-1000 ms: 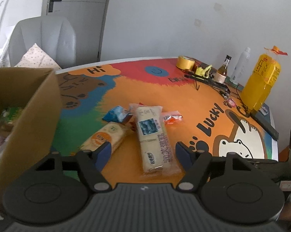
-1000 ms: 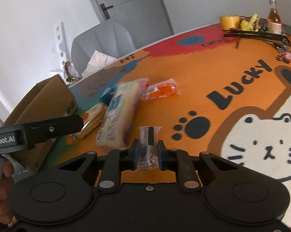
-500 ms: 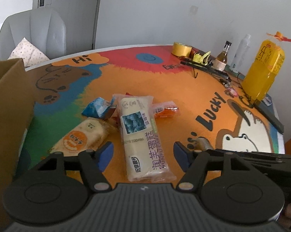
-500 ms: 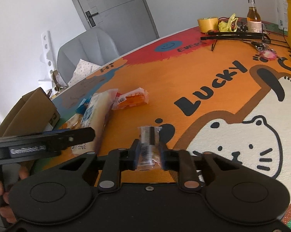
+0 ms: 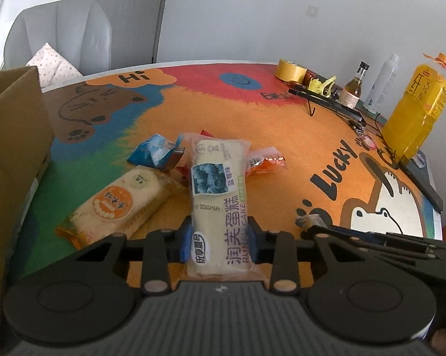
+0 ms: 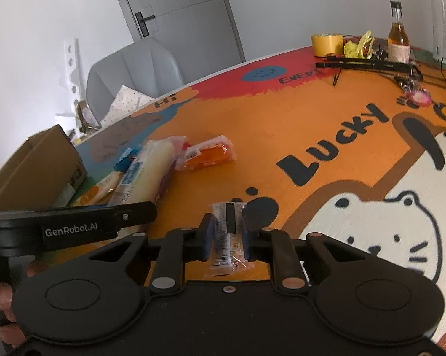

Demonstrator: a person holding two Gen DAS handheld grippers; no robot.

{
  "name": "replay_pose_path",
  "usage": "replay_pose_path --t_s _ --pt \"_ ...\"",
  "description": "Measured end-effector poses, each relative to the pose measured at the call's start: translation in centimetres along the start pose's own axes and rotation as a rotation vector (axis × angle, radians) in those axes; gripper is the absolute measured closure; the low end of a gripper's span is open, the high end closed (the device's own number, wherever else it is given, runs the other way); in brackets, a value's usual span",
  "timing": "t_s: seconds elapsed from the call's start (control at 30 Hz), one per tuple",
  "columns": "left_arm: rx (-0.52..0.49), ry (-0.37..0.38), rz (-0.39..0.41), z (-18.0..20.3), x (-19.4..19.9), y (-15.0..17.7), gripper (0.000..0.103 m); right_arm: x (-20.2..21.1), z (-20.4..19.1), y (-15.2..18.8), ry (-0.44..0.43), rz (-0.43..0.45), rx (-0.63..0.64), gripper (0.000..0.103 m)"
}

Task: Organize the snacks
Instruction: 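Grasp the white bread pack with the left gripper while the right grasps a small clear pack, then carry both packs over the cardboard box and release them inside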

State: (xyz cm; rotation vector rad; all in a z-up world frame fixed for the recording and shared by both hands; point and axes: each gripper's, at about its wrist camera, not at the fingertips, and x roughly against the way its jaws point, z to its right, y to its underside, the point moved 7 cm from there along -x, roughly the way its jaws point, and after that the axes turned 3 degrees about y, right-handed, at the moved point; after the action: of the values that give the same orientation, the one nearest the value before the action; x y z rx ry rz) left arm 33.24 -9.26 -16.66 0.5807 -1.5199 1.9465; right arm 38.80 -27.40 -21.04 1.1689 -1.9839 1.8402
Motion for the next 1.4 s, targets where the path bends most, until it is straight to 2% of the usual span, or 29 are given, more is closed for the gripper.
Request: replay_pose_path --t_s 0.23,0.57,0.93,1.4 --pt "-0.008 0.014 0.023 0.1 1.9 0.3 0.071 1.6 -0.2 0.0 -0.008 0.03 -0.019 0.086" --pt "-0.012 0.027 0.092 0.0 6.1 -0.8 0.073 3.5 -3.0 -1.0 -0.052 0.071 0.002 0.086" --pt "0.002 -0.002 0.179 -2.1 10.8 -2.4 0.073 5.1 -6.6 -2.8 -0.075 0.134 0.042 0.086" --pt "0.03 -0.088 0.259 -7.2 15.8 -4.6 0.073 5.2 -11.7 -4.5 -0.132 0.174 0.102 0.086"
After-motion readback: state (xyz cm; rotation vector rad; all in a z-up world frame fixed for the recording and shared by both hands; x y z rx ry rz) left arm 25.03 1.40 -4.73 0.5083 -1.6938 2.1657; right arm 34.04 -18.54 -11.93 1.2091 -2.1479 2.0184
